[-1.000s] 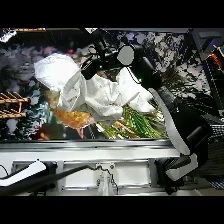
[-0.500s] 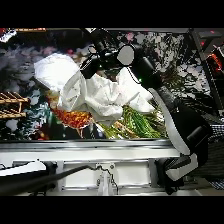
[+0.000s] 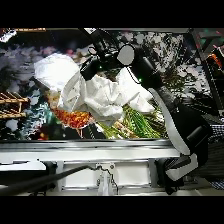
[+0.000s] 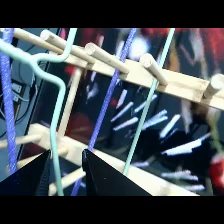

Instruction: Fold the clothes and pants, and hang the long-sleeved shirts on hangers.

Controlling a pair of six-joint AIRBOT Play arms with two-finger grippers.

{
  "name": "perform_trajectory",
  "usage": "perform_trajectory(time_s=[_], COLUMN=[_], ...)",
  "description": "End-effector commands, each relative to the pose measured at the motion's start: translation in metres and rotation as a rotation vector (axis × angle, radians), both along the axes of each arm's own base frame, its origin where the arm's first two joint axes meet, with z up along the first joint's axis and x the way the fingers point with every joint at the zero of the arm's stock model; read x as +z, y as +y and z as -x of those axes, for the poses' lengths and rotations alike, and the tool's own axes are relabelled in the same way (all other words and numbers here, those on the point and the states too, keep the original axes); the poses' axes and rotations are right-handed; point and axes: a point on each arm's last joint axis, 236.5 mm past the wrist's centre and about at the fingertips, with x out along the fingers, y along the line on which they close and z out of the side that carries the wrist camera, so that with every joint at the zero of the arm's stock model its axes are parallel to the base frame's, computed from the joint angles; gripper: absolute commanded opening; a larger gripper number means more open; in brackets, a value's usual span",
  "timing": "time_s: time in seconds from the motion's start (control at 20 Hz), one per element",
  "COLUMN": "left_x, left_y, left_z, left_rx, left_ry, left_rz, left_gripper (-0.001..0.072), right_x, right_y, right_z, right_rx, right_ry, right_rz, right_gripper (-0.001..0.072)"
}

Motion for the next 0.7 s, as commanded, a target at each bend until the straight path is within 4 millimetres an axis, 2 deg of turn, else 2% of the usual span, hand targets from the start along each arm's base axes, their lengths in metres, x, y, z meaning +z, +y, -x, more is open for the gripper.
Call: perform_trajectory(time_s=[0.0,0.2,0.3,0.5,0.55,0.65], left_x=[-0.007,-0.014,-0.018,-0.017,-0.015,-0.013], left_y=[0.006,0.01,0.011,0.012,0.013,0.014], left_z=[-0.005,-0.004,-0.004,-0.007,-0.009,-0.012], left_rx=[-0.009,-0.007,-0.014,-0.023,-0.026,-0.032], left_ry=[-0.005,-0.004,0.007,-0.006,-0.011,-0.022], left_rz=[-0.009,-0.007,-0.007,-0.019,-0.024,-0.032], left_gripper=[0.0187,0.0185,0.0143,0.0109,0.0066,0.0027], right_x=[0.0,0.0,0.0,-0.001,-0.001,-0.001], right_y=[0.0,0.0,0.0,0.0,0.0,0.0], right_z=[0.001,0.001,0.001,0.001,0.001,0.001], right_rx=[-0.012,-0.03,-0.037,-0.038,-0.038,-0.04], right_ry=[0.021,0.044,0.056,0.06,0.061,0.063], right_rz=[-0.006,-0.014,-0.017,-0.017,-0.017,-0.018], right_gripper=[0.0029,0.0029,0.0029,0.0029,0.0029,0.0029])
